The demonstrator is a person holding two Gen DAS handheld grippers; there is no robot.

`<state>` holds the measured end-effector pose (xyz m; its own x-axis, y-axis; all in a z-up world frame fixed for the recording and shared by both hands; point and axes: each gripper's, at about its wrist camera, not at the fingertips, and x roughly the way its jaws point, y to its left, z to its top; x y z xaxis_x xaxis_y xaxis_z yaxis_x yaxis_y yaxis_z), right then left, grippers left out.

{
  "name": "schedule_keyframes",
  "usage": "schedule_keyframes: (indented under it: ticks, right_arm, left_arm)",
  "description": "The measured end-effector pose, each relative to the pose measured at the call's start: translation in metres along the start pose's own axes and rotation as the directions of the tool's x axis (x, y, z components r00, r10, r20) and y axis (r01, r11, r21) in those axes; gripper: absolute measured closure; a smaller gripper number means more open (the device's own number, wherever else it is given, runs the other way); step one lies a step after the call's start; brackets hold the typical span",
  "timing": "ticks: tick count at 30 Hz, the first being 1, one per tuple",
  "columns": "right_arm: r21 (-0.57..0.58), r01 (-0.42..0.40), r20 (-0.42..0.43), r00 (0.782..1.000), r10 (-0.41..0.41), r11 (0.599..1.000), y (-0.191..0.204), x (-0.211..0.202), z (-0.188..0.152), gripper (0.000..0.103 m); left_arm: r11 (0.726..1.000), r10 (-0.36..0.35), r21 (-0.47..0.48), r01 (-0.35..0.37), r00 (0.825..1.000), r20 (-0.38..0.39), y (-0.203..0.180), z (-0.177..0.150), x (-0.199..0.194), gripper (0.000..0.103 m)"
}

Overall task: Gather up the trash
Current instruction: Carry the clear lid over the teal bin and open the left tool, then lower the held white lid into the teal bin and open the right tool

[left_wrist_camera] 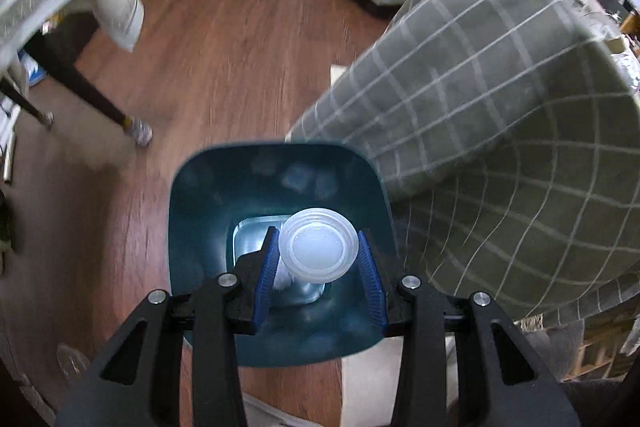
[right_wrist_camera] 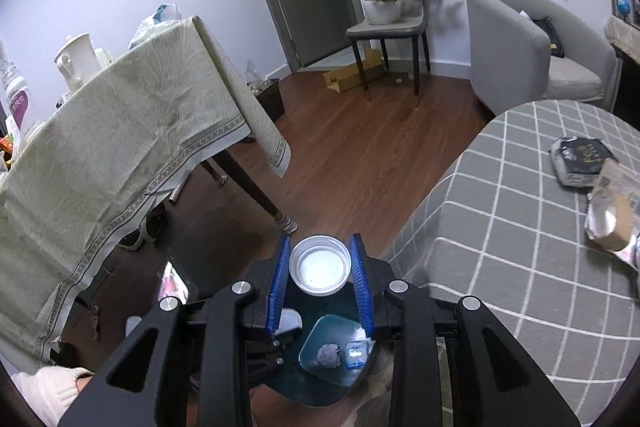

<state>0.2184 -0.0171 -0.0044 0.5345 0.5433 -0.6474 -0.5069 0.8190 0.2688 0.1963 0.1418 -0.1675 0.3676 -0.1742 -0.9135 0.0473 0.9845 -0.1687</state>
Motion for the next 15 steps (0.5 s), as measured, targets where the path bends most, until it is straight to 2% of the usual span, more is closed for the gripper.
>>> schedule_keyframes:
  ticks: [6, 12, 15]
  right_arm:
    - [0.009, -0.009, -0.031, 0.999, 0.009, 1.0, 0.008, 0.017, -0.001, 0.072]
    - [-0.005, -0.002, -0.077, 0.997, 0.002, 1.0, 0.018, 0.037, -0.005, 0.073]
    - [-0.011, 0.003, -0.097, 0.995, -0.004, 1.0, 0.021, 0.046, -0.007, 0.073]
  left_arm:
    - [0.999, -0.022, -0.032, 0.02, 0.997, -0.078, 0.013, -0.014, 0.013, 0.061]
    - [0.998, -0.039, -0.042, 0.037, 0.997, -0.066, 0.024, -0.015, 0.007, 0.051]
    - [0.998, -0.042, -0.05, 0.04, 0.998, -0.036, 0.03, -0.013, -0.002, 0.051]
